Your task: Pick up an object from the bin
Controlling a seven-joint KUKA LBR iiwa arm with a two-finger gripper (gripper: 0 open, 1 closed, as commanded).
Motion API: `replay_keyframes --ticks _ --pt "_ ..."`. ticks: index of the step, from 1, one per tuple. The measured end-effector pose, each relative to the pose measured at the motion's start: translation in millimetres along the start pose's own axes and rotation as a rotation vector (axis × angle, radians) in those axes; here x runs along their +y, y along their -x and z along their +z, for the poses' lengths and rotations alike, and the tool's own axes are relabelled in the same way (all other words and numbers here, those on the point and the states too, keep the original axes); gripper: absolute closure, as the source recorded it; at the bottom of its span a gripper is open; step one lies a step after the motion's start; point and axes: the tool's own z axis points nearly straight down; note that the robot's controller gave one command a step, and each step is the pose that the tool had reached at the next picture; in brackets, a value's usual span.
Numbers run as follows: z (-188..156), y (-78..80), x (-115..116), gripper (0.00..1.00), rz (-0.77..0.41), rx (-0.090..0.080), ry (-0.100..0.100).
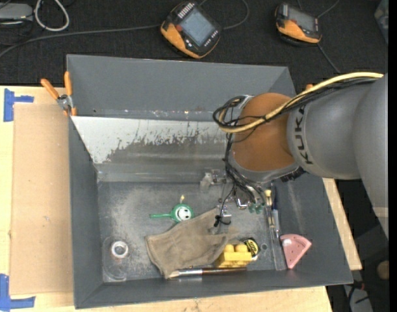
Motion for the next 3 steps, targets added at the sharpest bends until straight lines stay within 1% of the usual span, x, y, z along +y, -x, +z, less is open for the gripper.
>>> replay_keyframes --ticks 1,2,3 --pt "28 10.9 90 0.0 -0.285 -0.016 -0.004" --pt "27 0.8 10 1.0 -0.186 -0.002 0.0" --pt "27 0.8 10 1.0 -0.186 -0.002 0.0"
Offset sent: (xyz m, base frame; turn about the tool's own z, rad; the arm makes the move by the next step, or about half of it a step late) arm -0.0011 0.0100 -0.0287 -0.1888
